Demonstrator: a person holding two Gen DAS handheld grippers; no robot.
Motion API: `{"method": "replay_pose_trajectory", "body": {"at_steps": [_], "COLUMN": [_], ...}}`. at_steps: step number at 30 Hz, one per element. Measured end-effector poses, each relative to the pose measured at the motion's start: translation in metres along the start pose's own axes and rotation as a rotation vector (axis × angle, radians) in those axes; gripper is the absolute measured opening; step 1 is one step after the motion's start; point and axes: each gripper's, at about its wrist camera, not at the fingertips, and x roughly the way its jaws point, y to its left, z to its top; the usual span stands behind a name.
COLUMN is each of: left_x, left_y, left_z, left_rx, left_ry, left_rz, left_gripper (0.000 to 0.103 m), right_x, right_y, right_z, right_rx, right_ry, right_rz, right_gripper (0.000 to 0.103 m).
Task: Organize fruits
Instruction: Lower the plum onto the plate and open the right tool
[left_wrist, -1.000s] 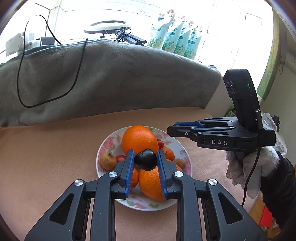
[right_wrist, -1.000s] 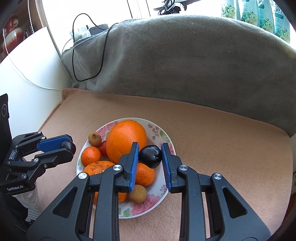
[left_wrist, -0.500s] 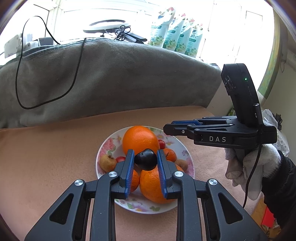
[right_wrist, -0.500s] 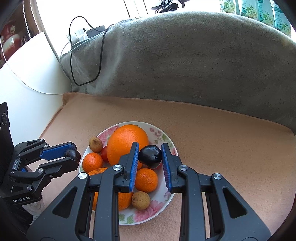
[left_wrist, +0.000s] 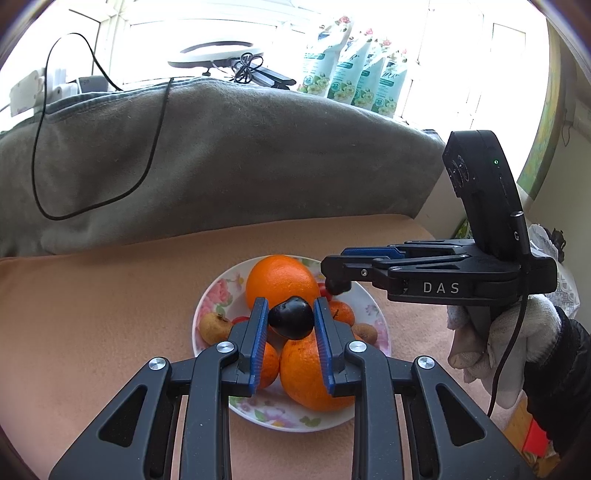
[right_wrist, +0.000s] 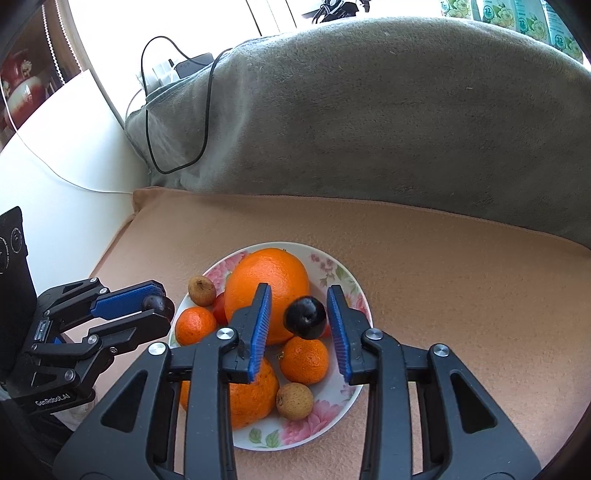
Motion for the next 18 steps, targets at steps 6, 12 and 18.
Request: {"method": "replay_pose_trajectory", "body": {"at_steps": [6, 12, 18], "left_x": [-0.0022, -0.0039, -0.0061], "left_y": [0.0001, 0.0016, 0.0045], "left_z": [0.0003, 0.0003, -0.0001], "left_rx": [0.001, 0.0, -0.004], "left_ry": [-0.008, -0.012, -0.018], "left_rz": [-0.002, -0.002, -0.001], "left_gripper": [0.029, 0.034, 0.052], "right_x": [-0.003, -0.0062, -0.01], "right_y": [0.0027, 0.0045, 0.0033], "right_z": [0.0009, -0.0017, -0.0051], "right_rx": [0.0, 0.003, 0.012], "right_ry": [-0.011, -0.021, -0.021], "right_rz": [0.001, -0.014, -0.04], "right_gripper": [0.051, 0.062, 0.067]}}
